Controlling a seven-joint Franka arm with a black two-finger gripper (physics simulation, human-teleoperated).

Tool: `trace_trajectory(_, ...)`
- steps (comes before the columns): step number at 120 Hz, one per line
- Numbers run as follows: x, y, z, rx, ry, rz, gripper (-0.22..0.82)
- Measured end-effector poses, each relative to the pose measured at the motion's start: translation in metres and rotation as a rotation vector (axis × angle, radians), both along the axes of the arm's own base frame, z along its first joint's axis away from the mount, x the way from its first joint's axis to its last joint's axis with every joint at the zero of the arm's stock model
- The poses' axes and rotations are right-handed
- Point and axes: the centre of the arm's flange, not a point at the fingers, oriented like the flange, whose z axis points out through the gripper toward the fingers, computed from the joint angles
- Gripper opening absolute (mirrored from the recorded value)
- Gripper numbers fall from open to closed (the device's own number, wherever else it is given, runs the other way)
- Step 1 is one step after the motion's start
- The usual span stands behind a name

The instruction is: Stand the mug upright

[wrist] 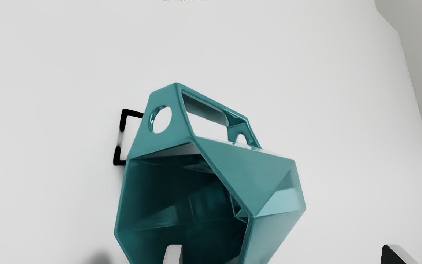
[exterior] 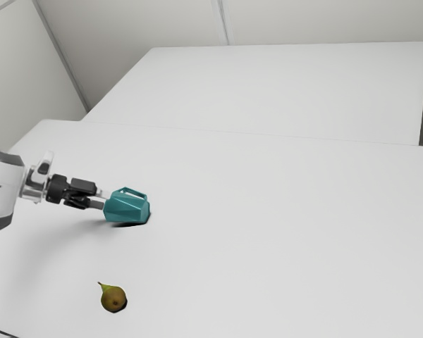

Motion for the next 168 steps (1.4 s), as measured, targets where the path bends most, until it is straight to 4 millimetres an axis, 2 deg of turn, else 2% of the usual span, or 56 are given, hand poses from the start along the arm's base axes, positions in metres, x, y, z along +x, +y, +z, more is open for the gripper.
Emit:
trace_trajectory(84,0.016,-0.02,-0.021,0.044,-0.072,-0.093,0.59)
trace_trajectory(128,0.022,-0.033,-0.025,0.048,-0.091,-0.123,0.58)
trace_trajectory(140,0.022,-0.033,-0.026,0.048,-0.095,-0.125,0.53)
trace_trajectory(168,0.023,-0.035,-0.025,0.043,-0.105,-0.124,0.27)
